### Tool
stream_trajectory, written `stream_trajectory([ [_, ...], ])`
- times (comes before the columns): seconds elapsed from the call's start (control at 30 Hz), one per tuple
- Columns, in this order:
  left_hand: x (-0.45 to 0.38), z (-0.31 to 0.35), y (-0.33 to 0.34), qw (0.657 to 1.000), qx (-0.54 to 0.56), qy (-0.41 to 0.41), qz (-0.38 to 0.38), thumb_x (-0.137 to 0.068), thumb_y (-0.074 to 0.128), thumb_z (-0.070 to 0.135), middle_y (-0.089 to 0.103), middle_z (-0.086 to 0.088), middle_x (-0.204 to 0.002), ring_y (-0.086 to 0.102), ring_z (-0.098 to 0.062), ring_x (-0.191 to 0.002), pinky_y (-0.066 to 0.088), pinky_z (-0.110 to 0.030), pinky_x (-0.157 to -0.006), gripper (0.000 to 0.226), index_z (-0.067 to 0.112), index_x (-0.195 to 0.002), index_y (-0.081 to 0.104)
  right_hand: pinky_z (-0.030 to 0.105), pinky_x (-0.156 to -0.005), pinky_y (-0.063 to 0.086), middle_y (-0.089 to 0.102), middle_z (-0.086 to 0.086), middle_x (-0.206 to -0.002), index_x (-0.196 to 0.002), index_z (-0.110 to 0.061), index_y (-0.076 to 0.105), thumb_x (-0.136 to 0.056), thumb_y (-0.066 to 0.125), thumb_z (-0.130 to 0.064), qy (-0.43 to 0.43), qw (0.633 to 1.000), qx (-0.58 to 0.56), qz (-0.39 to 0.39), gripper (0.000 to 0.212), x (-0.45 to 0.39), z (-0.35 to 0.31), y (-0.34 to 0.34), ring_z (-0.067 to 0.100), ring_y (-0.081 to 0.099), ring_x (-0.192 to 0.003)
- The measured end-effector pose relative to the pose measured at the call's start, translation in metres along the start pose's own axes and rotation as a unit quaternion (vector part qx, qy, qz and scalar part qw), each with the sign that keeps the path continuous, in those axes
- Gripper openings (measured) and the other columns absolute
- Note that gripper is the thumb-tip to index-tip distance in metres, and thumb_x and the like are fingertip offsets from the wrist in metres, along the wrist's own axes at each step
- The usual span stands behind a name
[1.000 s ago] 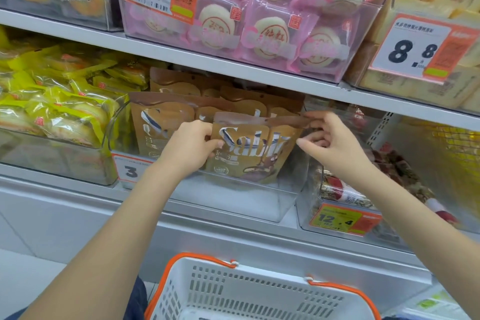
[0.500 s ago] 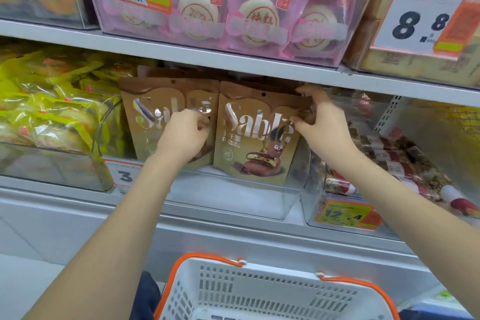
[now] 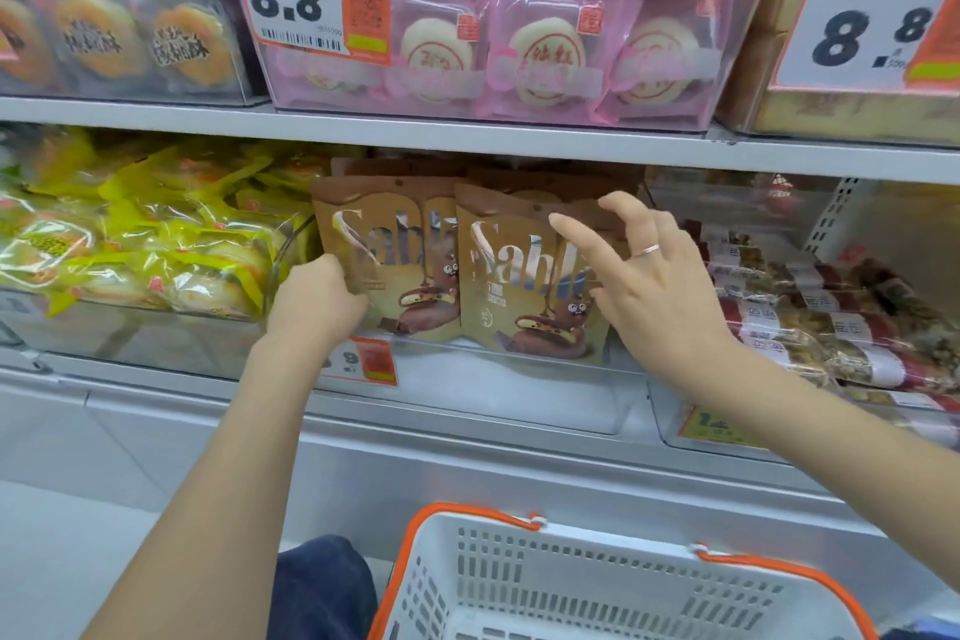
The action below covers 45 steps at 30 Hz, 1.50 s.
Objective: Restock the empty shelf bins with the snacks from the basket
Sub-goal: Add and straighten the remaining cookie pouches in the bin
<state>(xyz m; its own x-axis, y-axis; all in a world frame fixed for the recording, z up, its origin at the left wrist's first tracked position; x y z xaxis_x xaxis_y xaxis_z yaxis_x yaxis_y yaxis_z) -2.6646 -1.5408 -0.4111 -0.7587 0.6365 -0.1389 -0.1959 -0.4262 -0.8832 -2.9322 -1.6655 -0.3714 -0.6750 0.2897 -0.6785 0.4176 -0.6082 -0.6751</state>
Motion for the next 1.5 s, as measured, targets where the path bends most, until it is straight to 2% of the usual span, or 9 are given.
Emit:
stream_trajectory([
  [0.17, -0.011, 0.009, 0.01, 0.998, 0.04, 0.004, -0.048, -0.084, 0.067, 0.023, 0.054, -0.019, -0.122, 0.053, -0.037, -0.108, 0.042, -0.036, -0.073, 0.061, -0.001, -0.13, 0.035, 0.039, -0.068, 0.045, 0.046, 0.013, -0.13, -0.132, -0.027, 0.044, -0.05, 0.081, -0.004, -0.145, 0.988, 0.012, -0.048, 0.093, -0.011, -0.014, 0.009, 0.031, 0.049, -0.095],
  [0.27, -0.017, 0.009, 0.013, 0.998, 0.052, 0.002, -0.047, -0.083, 0.069, 0.021, 0.05, -0.021, -0.127, 0.049, -0.037, -0.115, 0.042, -0.037, -0.081, 0.061, -0.001, -0.129, 0.036, 0.044, -0.092, 0.043, 0.041, 0.005, -0.147, -0.137, -0.033, 0.045, -0.06, 0.077, -0.01, -0.323, 0.941, 0.035, -0.097, 0.087, -0.015, -0.037, 0.02, 0.031, 0.045, -0.126],
  [0.33, -0.019, 0.008, 0.015, 0.997, 0.049, 0.004, -0.058, -0.083, 0.07, 0.021, 0.05, -0.021, -0.127, 0.048, -0.037, -0.116, 0.041, -0.037, -0.082, 0.06, -0.002, -0.127, 0.036, 0.056, -0.112, 0.014, 0.017, 0.001, -0.158, -0.146, -0.036, 0.029, -0.067, 0.079, -0.025, -0.388, 0.899, 0.073, -0.191, 0.094, -0.019, -0.05, 0.035, 0.029, 0.016, -0.145],
  [0.4, -0.021, 0.008, 0.018, 0.996, 0.051, 0.004, -0.07, -0.083, 0.07, 0.021, 0.05, -0.02, -0.127, 0.049, -0.036, -0.115, 0.04, -0.035, -0.08, 0.06, -0.001, -0.127, 0.037, 0.056, -0.11, -0.014, 0.001, -0.001, -0.16, -0.15, -0.037, 0.014, -0.071, 0.076, -0.04, -0.414, 0.866, 0.118, -0.255, 0.1, -0.025, -0.055, 0.05, 0.025, -0.006, -0.147],
  [0.47, -0.023, 0.009, 0.022, 0.996, 0.054, -0.002, -0.075, -0.083, 0.069, 0.021, 0.049, -0.02, -0.127, 0.05, -0.036, -0.113, 0.043, -0.037, -0.08, 0.06, -0.002, -0.128, 0.037, 0.056, -0.107, -0.02, -0.004, -0.001, -0.16, -0.15, -0.038, 0.011, -0.075, 0.072, -0.041, -0.432, 0.847, 0.157, -0.268, 0.096, -0.032, -0.055, 0.059, 0.024, -0.012, -0.146],
  [0.93, -0.017, 0.008, 0.023, 0.994, 0.037, 0.045, -0.091, -0.088, 0.06, 0.031, 0.043, -0.014, -0.135, 0.05, -0.032, -0.114, 0.048, -0.04, -0.088, 0.062, 0.012, -0.141, 0.034, 0.061, -0.112, -0.009, 0.0, 0.005, -0.16, -0.149, -0.036, 0.006, -0.078, 0.07, -0.024, -0.412, 0.831, 0.209, -0.309, 0.096, -0.031, -0.041, 0.083, 0.024, -0.003, -0.147],
  [1.13, -0.002, 0.02, 0.019, 0.99, 0.034, 0.118, -0.07, -0.094, 0.051, 0.035, 0.048, -0.006, -0.136, 0.05, -0.025, -0.118, 0.045, -0.041, -0.095, 0.042, 0.025, -0.134, 0.049, 0.06, -0.11, -0.009, -0.015, -0.001, -0.159, -0.149, -0.04, -0.003, -0.074, 0.074, -0.04, -0.409, 0.848, 0.143, -0.304, 0.108, -0.026, -0.051, 0.086, 0.024, -0.009, -0.147],
  [1.3, 0.015, 0.036, 0.027, 0.967, -0.007, 0.215, -0.138, -0.093, 0.038, 0.058, 0.044, 0.004, -0.143, 0.04, -0.019, -0.132, 0.038, -0.041, -0.103, 0.043, 0.04, -0.126, 0.058, 0.06, -0.109, -0.013, -0.018, -0.004, -0.158, -0.149, -0.04, -0.005, -0.076, 0.073, -0.042, -0.409, 0.848, 0.146, -0.303, 0.107, -0.023, -0.059, 0.096, 0.023, -0.011, -0.147],
  [1.5, 0.017, 0.031, 0.033, 0.958, -0.081, 0.202, -0.187, -0.082, 0.021, 0.079, 0.026, 0.006, -0.155, 0.026, -0.017, -0.141, 0.033, -0.043, -0.107, 0.063, 0.049, -0.128, 0.051, 0.061, -0.112, -0.007, -0.019, -0.007, -0.158, -0.148, -0.043, -0.007, -0.074, 0.071, -0.051, -0.344, 0.855, 0.124, -0.368, 0.108, -0.029, -0.05, 0.105, 0.021, -0.013, -0.146],
])
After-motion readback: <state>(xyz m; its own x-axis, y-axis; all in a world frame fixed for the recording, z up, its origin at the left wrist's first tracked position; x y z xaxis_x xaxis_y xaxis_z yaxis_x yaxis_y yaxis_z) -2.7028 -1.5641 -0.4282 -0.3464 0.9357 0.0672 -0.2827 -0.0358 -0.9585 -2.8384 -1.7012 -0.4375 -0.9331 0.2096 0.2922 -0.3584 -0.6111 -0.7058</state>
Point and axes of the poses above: each hand's wrist, its own x-axis away from the middle knuckle, its own y-axis out of the palm, z = x × y, the point moved 5 cm from there along -x, towards the middle knuckle
